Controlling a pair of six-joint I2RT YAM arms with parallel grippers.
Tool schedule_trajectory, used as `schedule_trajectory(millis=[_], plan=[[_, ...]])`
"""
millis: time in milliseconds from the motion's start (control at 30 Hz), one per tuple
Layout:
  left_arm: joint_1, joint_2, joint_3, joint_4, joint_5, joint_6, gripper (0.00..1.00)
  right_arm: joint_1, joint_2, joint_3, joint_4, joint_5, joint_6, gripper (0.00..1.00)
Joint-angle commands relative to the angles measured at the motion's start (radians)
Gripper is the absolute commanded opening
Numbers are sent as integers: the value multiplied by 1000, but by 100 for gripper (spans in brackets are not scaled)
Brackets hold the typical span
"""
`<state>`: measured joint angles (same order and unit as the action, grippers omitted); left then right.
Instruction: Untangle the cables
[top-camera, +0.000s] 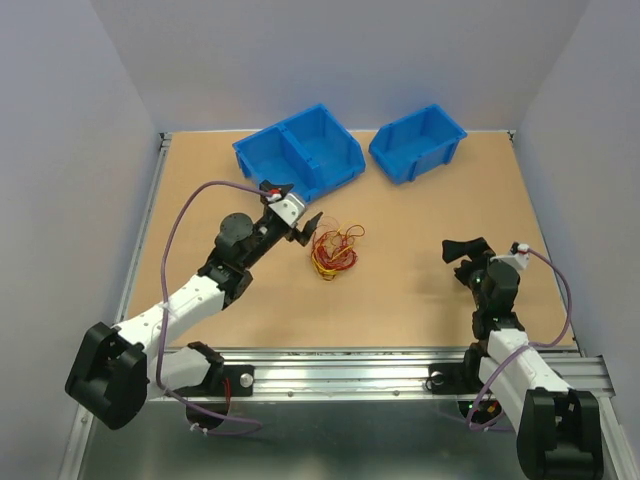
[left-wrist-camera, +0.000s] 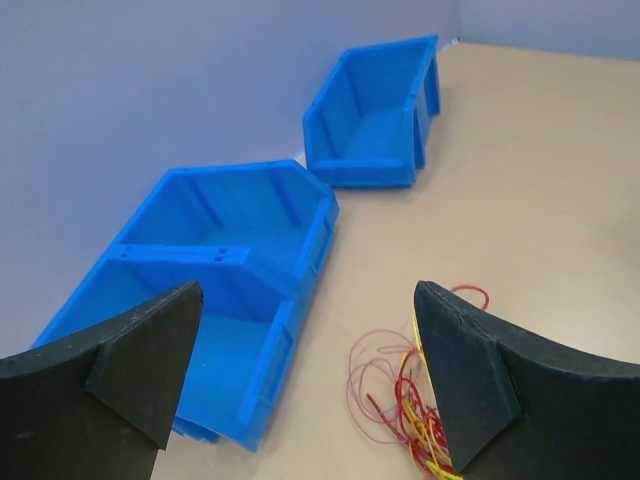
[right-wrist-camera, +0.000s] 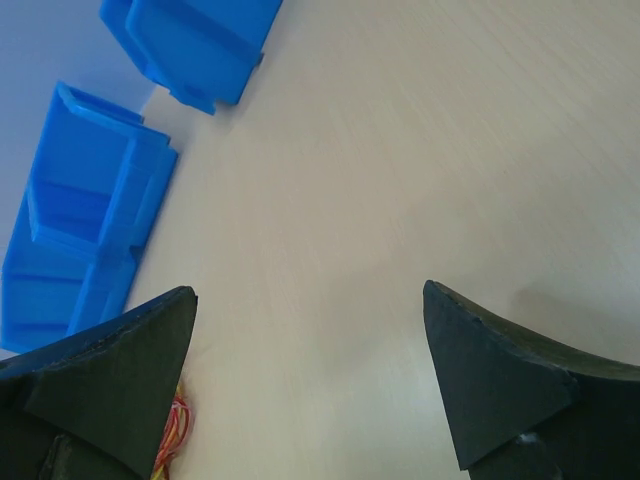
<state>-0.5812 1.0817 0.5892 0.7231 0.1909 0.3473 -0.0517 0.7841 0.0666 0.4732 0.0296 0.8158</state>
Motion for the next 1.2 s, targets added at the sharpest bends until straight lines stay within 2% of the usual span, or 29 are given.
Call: schedule_trajectory(millis=[0,67,167,200,233,267,300,367,467,600,767,900,933,1000,1033,1067,1100,1167], plan=[[-5,72,99,-83,141,82,99,0,-20,-13,62,-23,-29,100],[-6,141,158,-245,226,145,96,0,4,-1,93,-155,-88,100],[-9,198,199,-274,202,177,95,3,111,-5,230,-336,-138,100],[-9,207,202,-275,190,183,95,27,160,65,208,-349,-153,100],[-9,213,204,-275,188,186,95,50,203,111,165,-343,-177,100],[-9,231,207,-278,186,190,95,106,298,166,80,-264,-240,100],[-11,241,219,-287,188,188,95,222,340,253,50,-197,-269,100],[-11,259,230,-297,186,187,95,308,432,329,27,-99,-305,100],[-11,273,235,-297,167,191,95,383,604,432,114,-137,-299,100],[-9,284,241,-291,137,191,95,490,806,577,130,-71,-311,100],[-11,310,247,-286,116,186,95,529,951,711,131,-36,-300,92],[-11,326,255,-286,105,179,95,533,1015,769,136,-63,-299,66],[-9,328,258,-286,102,179,95,535,1021,782,136,-71,-299,51],[-11,334,259,-286,97,177,95,536,1021,780,137,-83,-299,34],[-9,336,261,-286,99,174,95,538,1017,770,142,-83,-300,18],[-11,334,261,-286,99,174,95,539,1005,763,143,-85,-305,11],[-9,334,261,-286,102,174,95,539,977,757,148,-89,-310,4],[-11,331,256,-287,119,176,95,549,919,743,156,-134,-345,1]])
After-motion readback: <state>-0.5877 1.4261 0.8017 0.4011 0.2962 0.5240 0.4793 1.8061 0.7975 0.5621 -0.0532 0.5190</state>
